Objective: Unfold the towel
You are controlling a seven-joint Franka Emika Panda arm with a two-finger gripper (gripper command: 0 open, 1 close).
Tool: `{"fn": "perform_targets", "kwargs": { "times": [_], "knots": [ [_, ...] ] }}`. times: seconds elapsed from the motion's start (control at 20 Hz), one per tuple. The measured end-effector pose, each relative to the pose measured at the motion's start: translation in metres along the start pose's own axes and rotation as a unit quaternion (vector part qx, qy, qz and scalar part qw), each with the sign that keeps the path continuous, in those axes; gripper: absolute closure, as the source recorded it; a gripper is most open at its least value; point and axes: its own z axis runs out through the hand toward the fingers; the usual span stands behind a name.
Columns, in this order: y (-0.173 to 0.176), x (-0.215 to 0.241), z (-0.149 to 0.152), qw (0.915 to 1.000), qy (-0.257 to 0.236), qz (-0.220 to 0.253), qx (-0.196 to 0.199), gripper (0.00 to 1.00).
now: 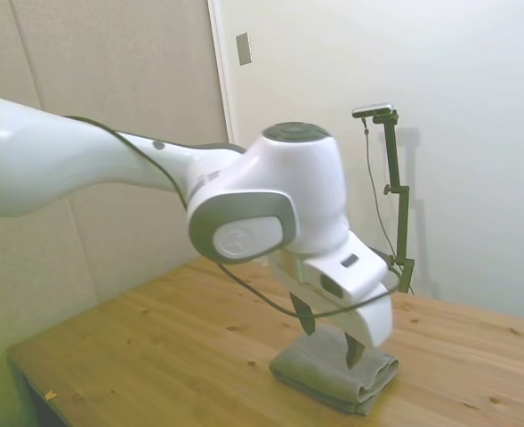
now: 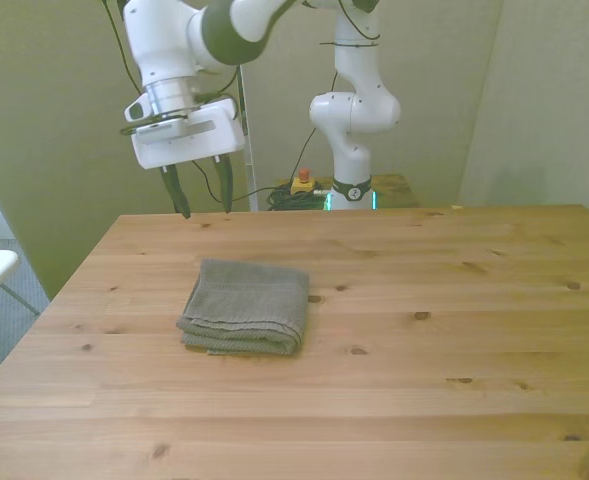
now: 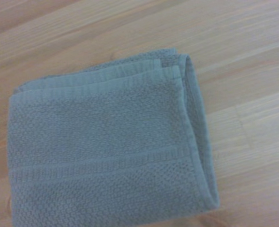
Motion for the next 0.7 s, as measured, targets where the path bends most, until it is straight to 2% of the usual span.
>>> {"fn": "perform_targets", "kwargs": {
  "times": [0.15,0.3,0.5,0.7],
  "knots": [
    [0.022,0.035,0.020,0.9983,-0.051,0.004,0.028,0.00],
    [0.027,0.051,0.043,0.9954,-0.083,0.004,0.048,0.00],
    [0.022,0.058,0.057,0.9928,-0.099,-0.008,0.067,0.00],
    [0.016,0.053,0.065,0.9912,-0.112,-0.015,0.069,0.00]
  ]
}}
